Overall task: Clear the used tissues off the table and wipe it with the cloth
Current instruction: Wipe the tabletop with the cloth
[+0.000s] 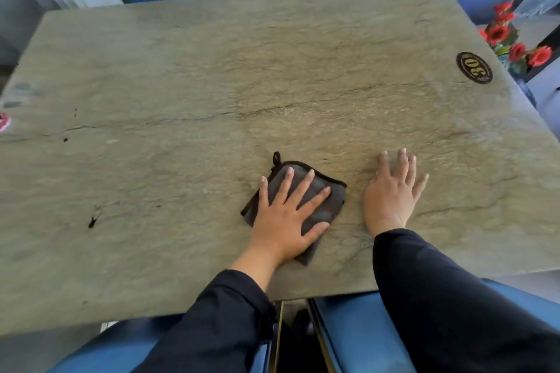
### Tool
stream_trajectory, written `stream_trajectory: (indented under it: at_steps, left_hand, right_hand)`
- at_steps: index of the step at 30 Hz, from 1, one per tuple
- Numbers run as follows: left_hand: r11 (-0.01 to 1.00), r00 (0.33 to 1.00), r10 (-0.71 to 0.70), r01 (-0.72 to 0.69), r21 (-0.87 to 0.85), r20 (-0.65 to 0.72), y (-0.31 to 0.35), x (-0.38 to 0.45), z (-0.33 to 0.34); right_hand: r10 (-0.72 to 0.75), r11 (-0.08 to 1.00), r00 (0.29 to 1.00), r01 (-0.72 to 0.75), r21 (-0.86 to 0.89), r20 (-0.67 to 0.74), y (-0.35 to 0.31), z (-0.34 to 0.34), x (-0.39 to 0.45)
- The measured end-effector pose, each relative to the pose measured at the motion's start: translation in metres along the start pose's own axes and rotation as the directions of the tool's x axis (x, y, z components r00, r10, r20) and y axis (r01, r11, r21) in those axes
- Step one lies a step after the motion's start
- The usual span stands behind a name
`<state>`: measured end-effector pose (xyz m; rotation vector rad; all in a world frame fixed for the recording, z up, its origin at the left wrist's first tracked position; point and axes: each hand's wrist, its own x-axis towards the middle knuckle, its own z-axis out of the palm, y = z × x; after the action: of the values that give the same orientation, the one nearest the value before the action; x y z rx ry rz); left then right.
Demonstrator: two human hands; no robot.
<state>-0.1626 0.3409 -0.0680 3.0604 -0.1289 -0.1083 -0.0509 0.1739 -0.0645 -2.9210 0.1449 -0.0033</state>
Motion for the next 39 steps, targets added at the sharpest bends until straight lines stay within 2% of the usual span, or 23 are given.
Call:
stream_trajectory:
  at_steps: [3,10,14,16,20,23,26,28,31,33,35,39]
  left_hand:
    - [0.996,0.996,-0.085,0.085,-0.018,-0.009,-0.019,0.018,-0.004]
    - [0.906,0.907,-0.416,0.419,-0.065,0.062,-0.102,0.069,-0.019]
    - [0.857,0.861,-0.507,0.509,-0.078,0.048,-0.078,0.052,-0.019]
    - [0.887,0.89,-0.456,0.456,-0.074,0.02,-0.046,0.032,-0.014]
    - [0.985,0.986,-0.166,0.167,-0.05,0.034,0.017,-0.012,-0.001]
    - [0.999,0.998,-0.041,0.042,-0.021,0.043,0.013,-0.019,-0.001]
    - [0.991,0.991,-0.122,0.125,-0.043,0.06,-0.007,-0.005,-0.006]
    - [0.964,0.964,-0.253,0.258,-0.062,0.076,-0.009,0.016,-0.009]
    - [0.94,0.937,-0.331,0.338,-0.046,0.112,0.016,0.052,-0.012]
    - [0.968,0.966,-0.241,0.246,-0.048,0.094,0.043,0.066,-0.011]
    - [0.995,0.994,-0.093,0.096,-0.036,0.064,0.068,0.066,-0.005]
    - [0.991,0.99,0.137,-0.136,-0.014,0.042,0.085,0.042,0.002]
  right_hand:
    - [0.115,0.987,0.993,-0.116,0.109,0.018,-0.012,0.002,-0.012]
    - [0.114,0.991,0.993,-0.115,0.069,0.019,-0.015,0.008,-0.007]
    - [0.105,0.993,0.994,-0.106,0.043,0.032,-0.016,0.006,-0.008]
    - [0.097,0.995,0.995,-0.098,0.035,0.028,-0.017,0.005,-0.008]
    - [0.1,0.993,0.992,-0.105,0.062,0.077,-0.017,-0.001,-0.01]
    - [0.039,0.994,0.988,-0.054,0.096,0.151,-0.007,-0.018,-0.004]
    - [-0.053,0.997,0.976,0.065,-0.048,0.21,0.019,-0.033,0.008]
    - [-0.012,0.987,0.968,0.052,-0.152,0.252,0.04,-0.036,0.015]
    - [0.068,0.998,0.919,-0.061,-0.03,0.389,0.058,-0.036,0.019]
    - [0.054,0.997,0.917,-0.068,0.022,0.395,0.058,-0.034,0.02]
    - [0.052,0.995,0.928,-0.082,0.065,0.37,0.058,-0.033,0.021]
    - [0.063,0.987,0.922,-0.113,0.111,0.381,0.063,-0.032,0.025]
